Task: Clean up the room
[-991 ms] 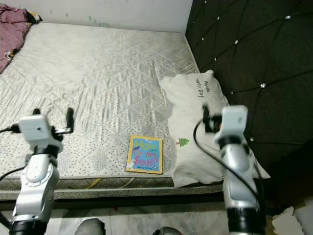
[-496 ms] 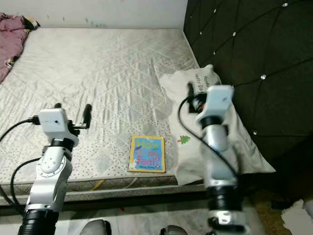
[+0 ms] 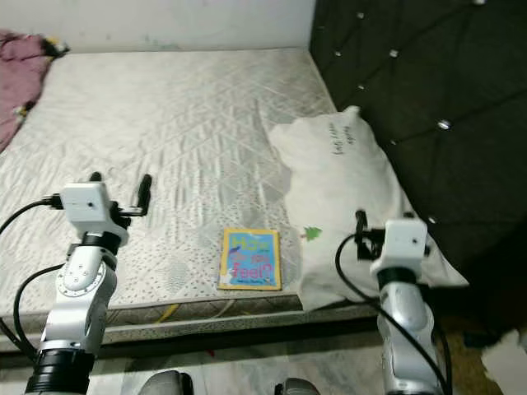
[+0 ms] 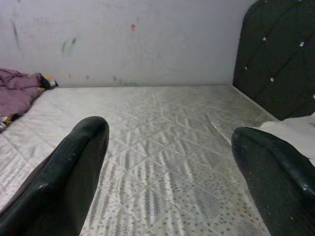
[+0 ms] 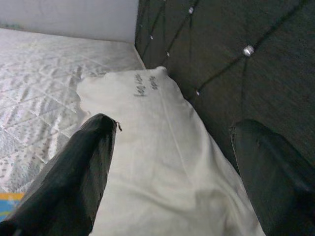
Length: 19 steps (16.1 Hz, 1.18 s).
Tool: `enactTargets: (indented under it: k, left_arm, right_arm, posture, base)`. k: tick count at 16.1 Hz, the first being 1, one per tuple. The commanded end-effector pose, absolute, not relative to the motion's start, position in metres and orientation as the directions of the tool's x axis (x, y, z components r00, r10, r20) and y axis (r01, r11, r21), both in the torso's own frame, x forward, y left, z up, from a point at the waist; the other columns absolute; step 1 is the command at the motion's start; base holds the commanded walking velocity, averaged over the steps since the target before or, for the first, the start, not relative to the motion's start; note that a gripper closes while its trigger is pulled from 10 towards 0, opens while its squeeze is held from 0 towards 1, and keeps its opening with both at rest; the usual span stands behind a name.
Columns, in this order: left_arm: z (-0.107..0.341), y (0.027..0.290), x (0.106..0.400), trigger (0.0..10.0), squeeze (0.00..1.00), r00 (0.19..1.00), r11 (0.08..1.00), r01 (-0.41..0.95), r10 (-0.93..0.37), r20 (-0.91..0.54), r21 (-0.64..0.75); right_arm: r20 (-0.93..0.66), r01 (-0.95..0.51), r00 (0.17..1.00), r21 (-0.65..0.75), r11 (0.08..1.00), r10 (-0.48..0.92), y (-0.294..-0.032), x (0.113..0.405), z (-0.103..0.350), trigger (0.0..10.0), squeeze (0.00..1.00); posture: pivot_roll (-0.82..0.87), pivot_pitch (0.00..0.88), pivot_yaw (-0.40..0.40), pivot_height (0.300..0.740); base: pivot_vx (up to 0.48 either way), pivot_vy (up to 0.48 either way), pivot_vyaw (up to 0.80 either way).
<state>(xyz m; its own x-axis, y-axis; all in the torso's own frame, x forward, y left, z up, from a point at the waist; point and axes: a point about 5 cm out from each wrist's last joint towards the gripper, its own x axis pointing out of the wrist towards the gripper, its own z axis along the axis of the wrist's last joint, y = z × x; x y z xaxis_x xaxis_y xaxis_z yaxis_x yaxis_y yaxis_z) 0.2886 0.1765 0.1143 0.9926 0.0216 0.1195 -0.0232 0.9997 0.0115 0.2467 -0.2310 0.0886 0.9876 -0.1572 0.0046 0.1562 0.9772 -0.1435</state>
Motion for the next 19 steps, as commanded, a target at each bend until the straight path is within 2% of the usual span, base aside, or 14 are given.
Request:
enactTargets:
  k: [1, 4, 8, 10, 13, 19]
  left_arm:
    - [0.112, 0.172, 0.291, 10.0, 0.0, 0.994, 1.0, -0.021, 0.021, 0.107, 0.0]
    - [0.114, 0.17, 0.291, 10.0, 0.0, 0.992, 0.999, -0.032, 0.032, 0.124, 0.003]
    - [0.112, 0.183, 0.282, 10.0, 0.0, 0.988, 0.996, -0.094, 0.093, 0.123, 0.001]
    - [0.109, 0.182, 0.277, 10.0, 0.0, 0.988, 0.994, -0.113, 0.114, 0.107, -0.01]
    - [0.104, 0.183, 0.274, 10.0, 0.0, 0.988, 0.992, -0.125, 0.124, 0.094, 0.002]
    - [0.104, 0.178, 0.276, 10.0, 0.0, 0.993, 0.996, -0.084, 0.082, 0.084, 0.02]
  right_arm:
    - [0.046, 0.146, 0.989, -0.13, 0.981, -0.141, -0.227, 0.254, 0.101, 10.0, 0.0]
    - [0.034, 0.074, 0.997, -0.112, 0.991, -0.071, -0.216, 0.265, 0.104, 10.0, 0.0]
    - [0.021, -0.019, 1.0, -0.084, 0.996, 0.021, -0.192, 0.283, 0.102, 10.0, 0.0]
    - [0.027, -0.047, 0.998, -0.034, 0.998, 0.048, -0.177, 0.293, 0.106, 10.0, 0.0]
    - [0.039, -0.062, 0.997, -0.008, 0.998, 0.062, -0.167, 0.292, 0.107, 10.0, 0.0]
    - [0.023, -0.049, 0.999, -0.001, 0.999, 0.049, -0.168, 0.29, 0.101, 10.0, 0.0]
  posture:
    - [-0.08, 0.056, 0.011, 0.74]
    - [-0.04, 0.055, -0.028, 0.74]
    - [0.02, 0.06, -0.063, 0.74]
    - [0.02, 0.07, -0.069, 0.74]
    - [0.02, 0.074, -0.064, 0.74]
    - [0.02, 0.077, -0.05, 0.74]
  base:
    - [0.0, 0.0, 0.0]
    - [0.0, 0.0, -0.53]
    - [0.0, 0.0, -0.8]
    - [0.0, 0.0, 0.0]
    - [0.0, 0.0, 0.0]
    - [0.0, 0.0, 0.0]
